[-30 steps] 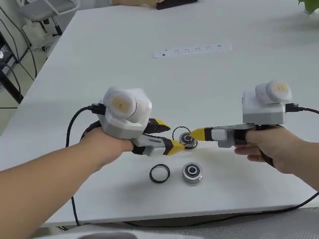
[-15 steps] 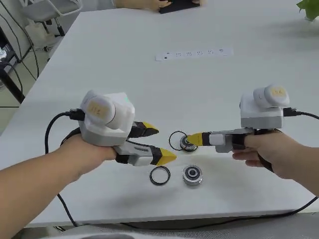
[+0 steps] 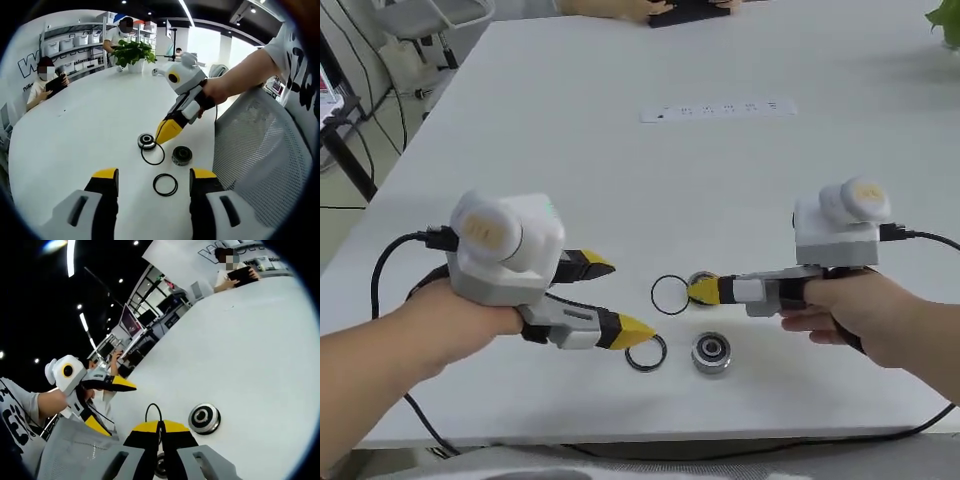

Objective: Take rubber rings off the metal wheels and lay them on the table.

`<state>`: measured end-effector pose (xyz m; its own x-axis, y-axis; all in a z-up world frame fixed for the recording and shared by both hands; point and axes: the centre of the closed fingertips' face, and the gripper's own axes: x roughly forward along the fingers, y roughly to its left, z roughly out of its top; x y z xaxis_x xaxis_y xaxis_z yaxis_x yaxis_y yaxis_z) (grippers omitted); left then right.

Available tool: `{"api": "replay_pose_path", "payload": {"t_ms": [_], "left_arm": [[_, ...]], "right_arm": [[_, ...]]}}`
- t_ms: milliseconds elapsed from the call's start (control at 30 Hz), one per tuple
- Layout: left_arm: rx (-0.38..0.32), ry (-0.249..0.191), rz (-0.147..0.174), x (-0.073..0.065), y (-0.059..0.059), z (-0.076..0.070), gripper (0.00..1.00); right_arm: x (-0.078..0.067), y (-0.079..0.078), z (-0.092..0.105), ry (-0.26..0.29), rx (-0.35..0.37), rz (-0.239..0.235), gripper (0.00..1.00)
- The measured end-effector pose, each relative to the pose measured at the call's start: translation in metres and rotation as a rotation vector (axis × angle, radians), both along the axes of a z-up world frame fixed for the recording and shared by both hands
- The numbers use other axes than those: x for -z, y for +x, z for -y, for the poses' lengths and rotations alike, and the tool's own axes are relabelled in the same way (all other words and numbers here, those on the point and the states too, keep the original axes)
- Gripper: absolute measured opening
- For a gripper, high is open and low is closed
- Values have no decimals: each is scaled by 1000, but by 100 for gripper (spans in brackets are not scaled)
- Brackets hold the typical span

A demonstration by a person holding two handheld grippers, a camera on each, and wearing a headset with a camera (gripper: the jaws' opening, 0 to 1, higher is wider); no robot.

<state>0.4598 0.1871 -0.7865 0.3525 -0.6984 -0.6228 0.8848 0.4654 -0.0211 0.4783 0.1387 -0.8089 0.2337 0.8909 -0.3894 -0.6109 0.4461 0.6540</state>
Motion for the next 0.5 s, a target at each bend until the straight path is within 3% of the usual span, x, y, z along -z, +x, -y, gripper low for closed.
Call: {"api": "replay_pose_path", "payload": {"t_ms": [500], "left_arm": [[-43, -26, -24, -1, -7, -13, 57]], "right_arm": [[10, -21, -20, -38, -108, -5, 0]]}}
